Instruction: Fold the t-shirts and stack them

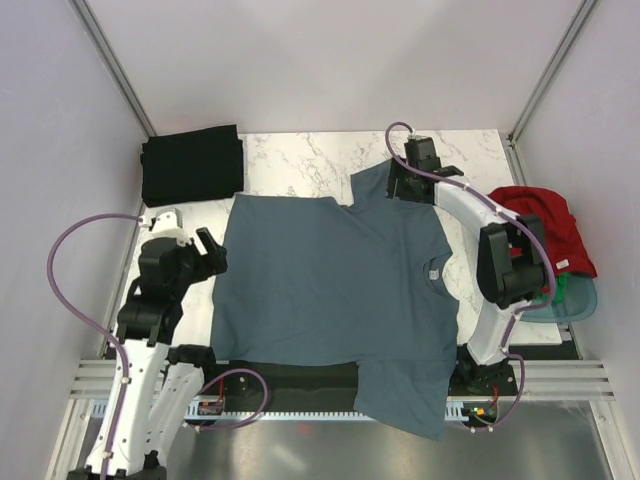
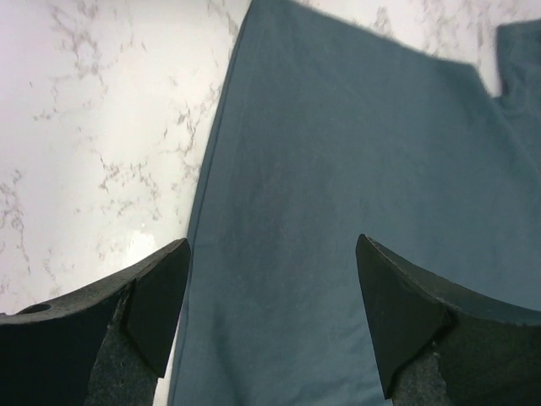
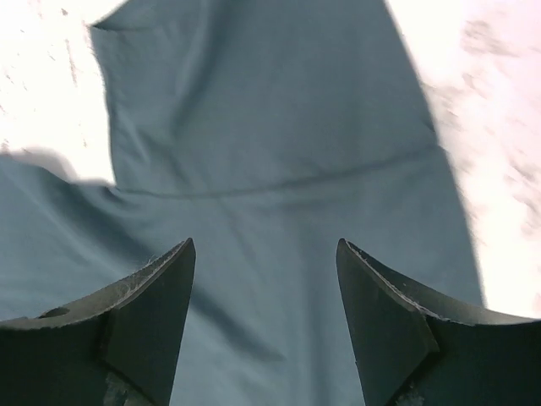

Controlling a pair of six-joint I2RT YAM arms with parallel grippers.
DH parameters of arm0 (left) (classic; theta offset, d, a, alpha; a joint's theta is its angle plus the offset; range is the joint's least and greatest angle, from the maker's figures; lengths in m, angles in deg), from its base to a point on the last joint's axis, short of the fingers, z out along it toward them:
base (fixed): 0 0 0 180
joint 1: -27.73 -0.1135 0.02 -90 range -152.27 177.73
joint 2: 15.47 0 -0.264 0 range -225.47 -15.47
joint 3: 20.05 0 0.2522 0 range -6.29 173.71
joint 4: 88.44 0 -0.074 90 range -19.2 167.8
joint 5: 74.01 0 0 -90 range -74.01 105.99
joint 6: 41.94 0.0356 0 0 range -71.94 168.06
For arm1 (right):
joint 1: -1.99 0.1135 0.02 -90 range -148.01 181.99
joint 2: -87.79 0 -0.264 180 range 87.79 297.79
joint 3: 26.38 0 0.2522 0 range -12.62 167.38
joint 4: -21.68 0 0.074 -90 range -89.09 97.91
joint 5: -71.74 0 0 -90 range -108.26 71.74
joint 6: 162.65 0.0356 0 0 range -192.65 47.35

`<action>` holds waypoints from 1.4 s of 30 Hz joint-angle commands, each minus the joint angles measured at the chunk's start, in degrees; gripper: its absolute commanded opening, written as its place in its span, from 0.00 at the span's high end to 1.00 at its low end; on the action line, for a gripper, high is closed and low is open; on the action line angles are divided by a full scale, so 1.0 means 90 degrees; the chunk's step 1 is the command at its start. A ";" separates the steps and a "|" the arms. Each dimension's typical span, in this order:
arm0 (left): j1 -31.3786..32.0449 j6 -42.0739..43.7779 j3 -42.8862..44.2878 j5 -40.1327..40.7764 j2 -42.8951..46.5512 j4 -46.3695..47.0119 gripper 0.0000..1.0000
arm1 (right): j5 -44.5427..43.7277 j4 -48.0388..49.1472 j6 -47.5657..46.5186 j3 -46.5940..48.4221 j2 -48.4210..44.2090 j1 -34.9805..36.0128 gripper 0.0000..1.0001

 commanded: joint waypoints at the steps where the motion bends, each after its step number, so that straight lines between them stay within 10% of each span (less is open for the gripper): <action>1: 0.0014 -0.0397 0.0150 -0.0057 -0.0948 0.0176 0.13 | -0.0659 -0.0211 -0.0247 -0.0464 -0.0535 0.0013 0.24; 23: 0.0775 -0.0779 0.4278 -0.0584 -0.8939 0.1281 0.15 | -0.0288 -0.1159 0.0045 0.1223 0.1826 -0.0386 0.23; 42: 0.0766 -0.0759 1.0362 -0.1405 -1.2797 -0.0359 0.16 | 0.0132 -0.1629 0.0475 0.6312 0.5080 -0.1091 0.22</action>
